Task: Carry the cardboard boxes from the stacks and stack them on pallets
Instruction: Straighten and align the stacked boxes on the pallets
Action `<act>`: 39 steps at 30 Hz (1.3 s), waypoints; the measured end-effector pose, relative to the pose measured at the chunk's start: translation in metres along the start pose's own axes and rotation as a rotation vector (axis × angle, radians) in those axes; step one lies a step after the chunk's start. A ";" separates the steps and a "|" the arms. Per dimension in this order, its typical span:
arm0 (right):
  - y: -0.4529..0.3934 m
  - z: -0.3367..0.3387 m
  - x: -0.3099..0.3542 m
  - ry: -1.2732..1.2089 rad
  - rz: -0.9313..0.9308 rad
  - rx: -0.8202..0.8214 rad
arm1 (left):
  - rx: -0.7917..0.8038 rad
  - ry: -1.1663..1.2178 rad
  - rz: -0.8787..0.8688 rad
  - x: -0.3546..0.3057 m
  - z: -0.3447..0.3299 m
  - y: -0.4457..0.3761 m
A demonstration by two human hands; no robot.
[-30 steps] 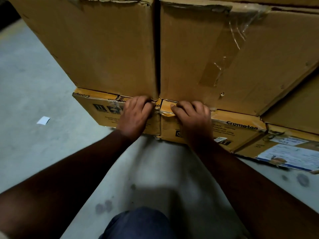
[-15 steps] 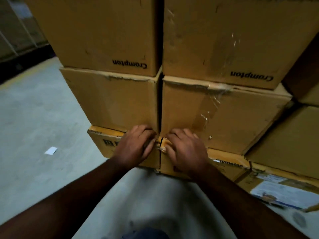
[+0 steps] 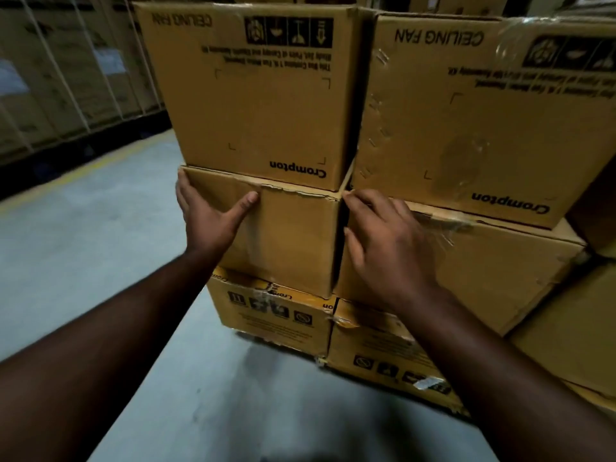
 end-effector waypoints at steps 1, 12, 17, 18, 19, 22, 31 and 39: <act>-0.003 -0.007 0.001 -0.030 -0.031 0.025 | 0.006 -0.003 0.009 0.001 0.000 -0.001; -0.001 -0.032 0.008 -0.143 -0.169 0.082 | 0.057 -0.011 0.084 0.019 -0.008 -0.010; 0.004 -0.028 0.022 -0.044 -0.096 0.127 | 0.048 -0.083 0.054 0.011 -0.021 -0.005; 0.007 -0.031 0.022 -0.065 -0.107 0.159 | 0.057 -0.093 0.061 0.013 -0.023 -0.006; 0.009 -0.032 0.021 -0.088 -0.106 0.176 | 0.068 -0.090 0.067 0.015 -0.023 -0.006; 0.017 -0.033 0.014 -0.150 -0.058 0.171 | 0.082 -0.085 0.073 0.018 -0.023 -0.002; 0.081 0.048 -0.044 -0.166 0.112 -0.255 | 0.031 -0.043 -0.812 -0.110 -0.083 0.159; 0.142 0.164 -0.129 -0.107 -0.098 -0.761 | 0.279 -0.082 -1.246 -0.230 -0.188 0.290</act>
Point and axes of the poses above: each hand's wrist, its own y-axis away from the middle knuckle, its own z-axis out of the back of the hand, x = y × z, the point moved 7 cm from there along -y, towards the middle knuckle, and after that the axes turned 12 degrees about -y, right-handed, at the moved point
